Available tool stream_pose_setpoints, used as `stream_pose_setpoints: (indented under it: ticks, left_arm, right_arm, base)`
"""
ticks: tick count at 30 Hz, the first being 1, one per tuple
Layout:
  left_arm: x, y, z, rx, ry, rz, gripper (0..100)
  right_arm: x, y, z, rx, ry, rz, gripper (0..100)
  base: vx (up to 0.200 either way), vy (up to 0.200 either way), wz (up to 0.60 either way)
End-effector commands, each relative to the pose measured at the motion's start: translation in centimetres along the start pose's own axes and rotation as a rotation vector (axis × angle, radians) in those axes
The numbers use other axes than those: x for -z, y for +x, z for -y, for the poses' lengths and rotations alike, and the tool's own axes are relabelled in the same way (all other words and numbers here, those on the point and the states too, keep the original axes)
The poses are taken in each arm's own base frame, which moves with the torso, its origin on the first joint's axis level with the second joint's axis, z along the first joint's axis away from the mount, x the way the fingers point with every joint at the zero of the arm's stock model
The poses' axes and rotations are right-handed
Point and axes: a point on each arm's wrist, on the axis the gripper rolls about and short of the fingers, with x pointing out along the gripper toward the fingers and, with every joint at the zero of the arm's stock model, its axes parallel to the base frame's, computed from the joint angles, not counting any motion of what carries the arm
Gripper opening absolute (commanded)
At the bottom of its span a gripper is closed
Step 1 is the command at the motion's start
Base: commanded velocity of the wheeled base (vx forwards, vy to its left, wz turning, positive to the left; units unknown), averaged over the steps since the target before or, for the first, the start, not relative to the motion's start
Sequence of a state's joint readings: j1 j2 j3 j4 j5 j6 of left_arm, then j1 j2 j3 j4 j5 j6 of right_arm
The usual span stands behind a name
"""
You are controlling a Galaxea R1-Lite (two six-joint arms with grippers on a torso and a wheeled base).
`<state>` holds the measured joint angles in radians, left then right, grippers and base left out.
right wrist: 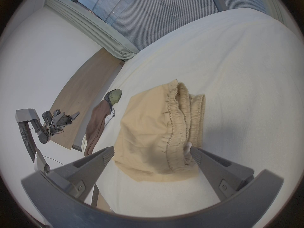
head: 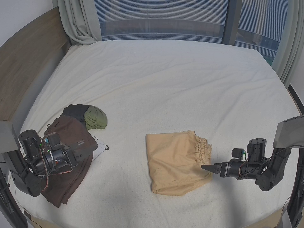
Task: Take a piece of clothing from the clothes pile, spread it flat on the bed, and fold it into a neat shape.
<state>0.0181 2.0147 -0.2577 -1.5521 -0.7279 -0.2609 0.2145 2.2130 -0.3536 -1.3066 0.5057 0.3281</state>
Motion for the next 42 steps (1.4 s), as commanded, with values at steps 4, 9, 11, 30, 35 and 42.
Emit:
stream_pose_setpoints:
  ticks: [4, 9, 11, 30, 35, 42]
  left_arm:
    - [0.7, -0.1, 0.0, -0.004, -0.019, -0.023, 100]
    - [0.9, -0.1, 0.0, -0.006, -0.024, -0.031, 100]
    - [0.9, -0.1, -0.1, -0.007, -0.026, -0.033, 100]
    - [1.6, 0.1, -0.5, -0.012, 0.012, -0.055, 100]
    - [1.6, 0.1, -0.5, -0.013, 0.011, -0.056, 100]
    - [1.6, 0.0, -0.6, -0.012, 0.018, -0.055, 100]
  right_arm:
    - [1.7, 1.1, 2.1, 0.044, 0.038, -0.055, 100]
    - [2.1, 1.4, 2.5, 0.052, 0.048, -0.067, 100]
    - [2.1, 1.4, 2.8, 0.058, 0.052, -0.065, 100]
    - [3.1, 3.4, 4.3, 0.07, 0.09, -0.081, 100]
    - [3.1, 4.2, 4.0, 0.056, 0.125, -0.083, 100]
    - [3.0, 5.8, 2.2, -0.015, 0.166, -0.052, 100]
  base:
    - [0.0, 0.0, 0.0]
    - [0.0, 0.0, 0.0]
    - [0.0, 0.0, 0.0]
    - [0.0, 0.0, 0.0]
    - [0.0, 0.0, 0.0]
    - [0.0, 0.0, 0.0]
